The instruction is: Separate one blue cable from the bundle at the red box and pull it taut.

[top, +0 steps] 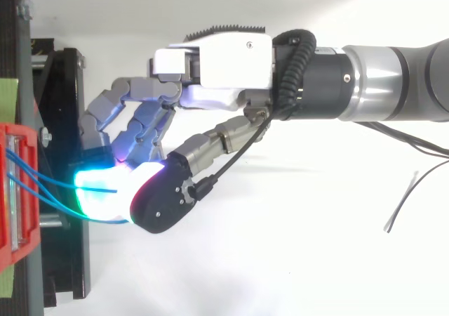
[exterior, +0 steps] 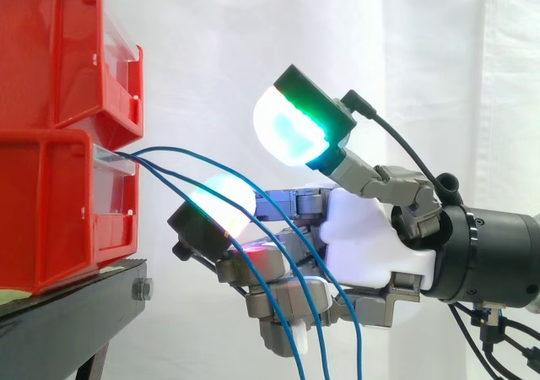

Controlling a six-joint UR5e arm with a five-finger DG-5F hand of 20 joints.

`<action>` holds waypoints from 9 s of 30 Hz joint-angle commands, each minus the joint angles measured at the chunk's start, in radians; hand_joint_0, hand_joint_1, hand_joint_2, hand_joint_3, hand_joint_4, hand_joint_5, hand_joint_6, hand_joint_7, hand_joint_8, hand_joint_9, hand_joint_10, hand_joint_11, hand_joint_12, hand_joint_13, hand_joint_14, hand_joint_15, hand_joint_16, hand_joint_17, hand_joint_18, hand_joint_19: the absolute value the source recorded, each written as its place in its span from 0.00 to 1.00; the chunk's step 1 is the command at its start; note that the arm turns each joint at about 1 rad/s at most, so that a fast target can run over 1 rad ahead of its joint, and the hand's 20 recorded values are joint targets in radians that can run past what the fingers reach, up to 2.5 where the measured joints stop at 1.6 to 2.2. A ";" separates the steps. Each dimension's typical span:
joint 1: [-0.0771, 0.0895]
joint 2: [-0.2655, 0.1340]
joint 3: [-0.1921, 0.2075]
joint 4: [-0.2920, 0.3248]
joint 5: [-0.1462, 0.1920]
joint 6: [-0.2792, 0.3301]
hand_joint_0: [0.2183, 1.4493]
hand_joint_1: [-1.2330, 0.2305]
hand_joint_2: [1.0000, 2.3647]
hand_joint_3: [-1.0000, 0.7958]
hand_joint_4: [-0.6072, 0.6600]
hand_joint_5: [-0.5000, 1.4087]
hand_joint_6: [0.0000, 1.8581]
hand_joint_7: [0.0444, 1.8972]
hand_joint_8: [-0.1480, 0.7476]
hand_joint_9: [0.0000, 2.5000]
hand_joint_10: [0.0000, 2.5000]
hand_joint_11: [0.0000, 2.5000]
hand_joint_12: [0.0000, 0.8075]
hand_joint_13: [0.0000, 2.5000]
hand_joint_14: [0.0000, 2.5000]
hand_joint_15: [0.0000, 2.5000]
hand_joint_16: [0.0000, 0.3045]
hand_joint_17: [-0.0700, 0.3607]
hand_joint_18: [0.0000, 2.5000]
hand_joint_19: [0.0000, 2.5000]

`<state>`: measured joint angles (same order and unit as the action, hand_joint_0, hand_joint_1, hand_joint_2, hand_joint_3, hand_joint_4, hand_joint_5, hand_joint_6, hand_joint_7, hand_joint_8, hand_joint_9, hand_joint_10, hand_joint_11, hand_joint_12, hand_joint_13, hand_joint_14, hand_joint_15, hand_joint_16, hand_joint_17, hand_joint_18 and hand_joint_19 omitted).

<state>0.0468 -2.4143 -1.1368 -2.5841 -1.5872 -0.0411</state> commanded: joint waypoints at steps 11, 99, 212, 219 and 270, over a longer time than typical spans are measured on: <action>0.002 0.000 0.003 -0.005 0.001 -0.008 0.24 0.42 0.00 0.28 0.66 0.13 0.49 0.47 0.54 0.29 0.00 0.63 0.45 0.41 0.18 0.60 0.15 0.41 0.39 0.41; 0.004 0.000 0.020 -0.033 0.000 0.099 0.26 0.45 0.00 0.28 0.66 0.13 0.48 0.49 0.56 0.22 0.01 0.36 0.49 0.47 0.01 0.39 0.17 0.43 0.40 0.36; 0.013 0.000 -0.003 -0.001 0.066 -0.071 0.26 0.46 0.00 0.28 0.68 0.13 0.48 0.48 0.54 0.22 0.47 0.55 0.47 0.31 0.97 0.49 0.16 0.41 0.44 0.49; 0.015 0.000 -0.003 0.021 0.067 -0.086 0.26 0.46 0.00 0.28 0.68 0.13 0.48 0.47 0.55 0.18 0.70 0.49 0.46 0.29 0.99 0.48 0.15 0.41 0.44 0.49; -0.019 0.000 -0.003 0.032 0.118 0.004 0.33 0.50 0.01 0.41 0.67 0.13 0.49 0.48 0.53 0.16 0.93 0.43 0.44 0.29 1.00 0.48 0.14 0.38 0.44 0.51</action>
<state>0.0277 -2.4146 -1.1396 -2.5582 -1.4697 -0.0391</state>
